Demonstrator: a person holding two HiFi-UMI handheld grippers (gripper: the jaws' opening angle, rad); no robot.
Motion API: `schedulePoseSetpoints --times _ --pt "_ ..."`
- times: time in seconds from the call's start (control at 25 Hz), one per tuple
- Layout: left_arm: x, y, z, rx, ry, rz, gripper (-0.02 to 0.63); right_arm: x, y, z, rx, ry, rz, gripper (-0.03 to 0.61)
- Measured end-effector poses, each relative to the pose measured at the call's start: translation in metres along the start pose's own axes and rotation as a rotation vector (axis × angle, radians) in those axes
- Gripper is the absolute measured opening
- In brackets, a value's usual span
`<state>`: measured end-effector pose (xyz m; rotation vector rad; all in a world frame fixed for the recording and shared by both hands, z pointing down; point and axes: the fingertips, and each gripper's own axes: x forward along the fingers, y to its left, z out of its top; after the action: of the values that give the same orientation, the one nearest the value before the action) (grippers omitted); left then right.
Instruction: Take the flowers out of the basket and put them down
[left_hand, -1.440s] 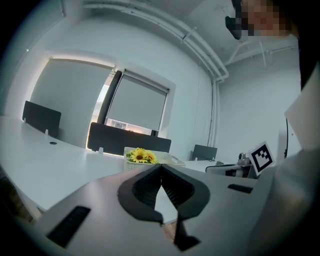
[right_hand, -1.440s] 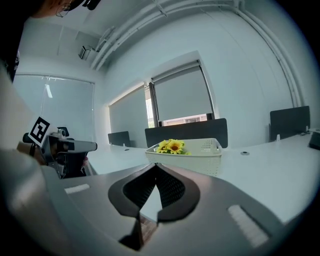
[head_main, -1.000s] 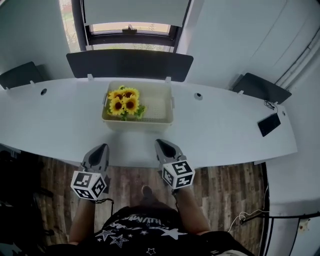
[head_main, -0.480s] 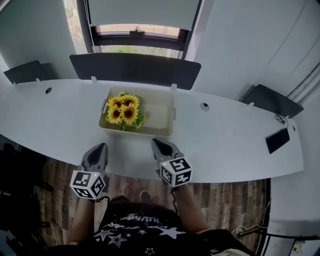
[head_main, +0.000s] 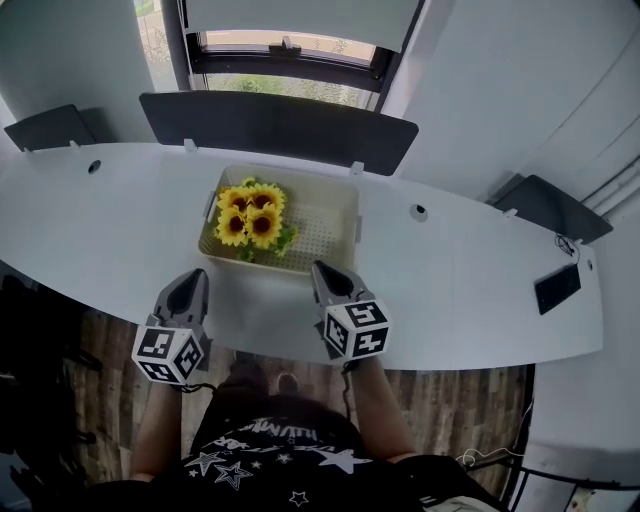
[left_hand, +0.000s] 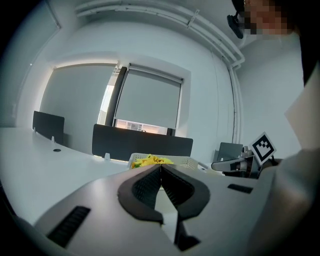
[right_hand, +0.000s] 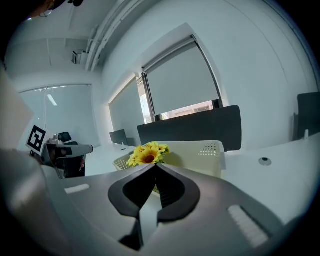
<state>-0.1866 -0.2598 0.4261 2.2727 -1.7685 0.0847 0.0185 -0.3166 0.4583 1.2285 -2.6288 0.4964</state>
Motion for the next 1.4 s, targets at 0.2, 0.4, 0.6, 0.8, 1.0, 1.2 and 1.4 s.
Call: schedulePoseSetpoints --times 0.2,0.4,0.6,0.8,1.0,1.2,1.4 --pt "0.026 0.027 0.009 0.019 0.027 -0.014 0.009 0.02 -0.012 0.023 -0.044 0.02 -0.042 0.003" --pt "0.053 0.049 0.011 0.025 0.078 -0.058 0.011 0.052 -0.033 0.043 -0.13 0.075 -0.078 0.005" --pt "0.075 0.072 0.011 0.036 0.11 -0.043 0.012 0.09 -0.047 0.047 -0.169 0.147 -0.08 0.005" --pt "0.089 0.081 0.0 0.025 0.161 -0.072 0.018 0.125 -0.048 0.035 -0.25 0.275 -0.023 0.005" --pt "0.098 0.083 -0.014 0.015 0.212 -0.106 0.087 0.147 -0.056 0.026 -0.256 0.328 -0.015 0.005" --pt "0.105 0.087 -0.032 0.003 0.274 -0.108 0.101 0.167 -0.057 0.008 -0.283 0.411 0.056 0.003" --pt "0.11 0.086 -0.042 -0.006 0.31 -0.125 0.101 0.186 -0.06 -0.02 -0.294 0.515 0.141 0.002"
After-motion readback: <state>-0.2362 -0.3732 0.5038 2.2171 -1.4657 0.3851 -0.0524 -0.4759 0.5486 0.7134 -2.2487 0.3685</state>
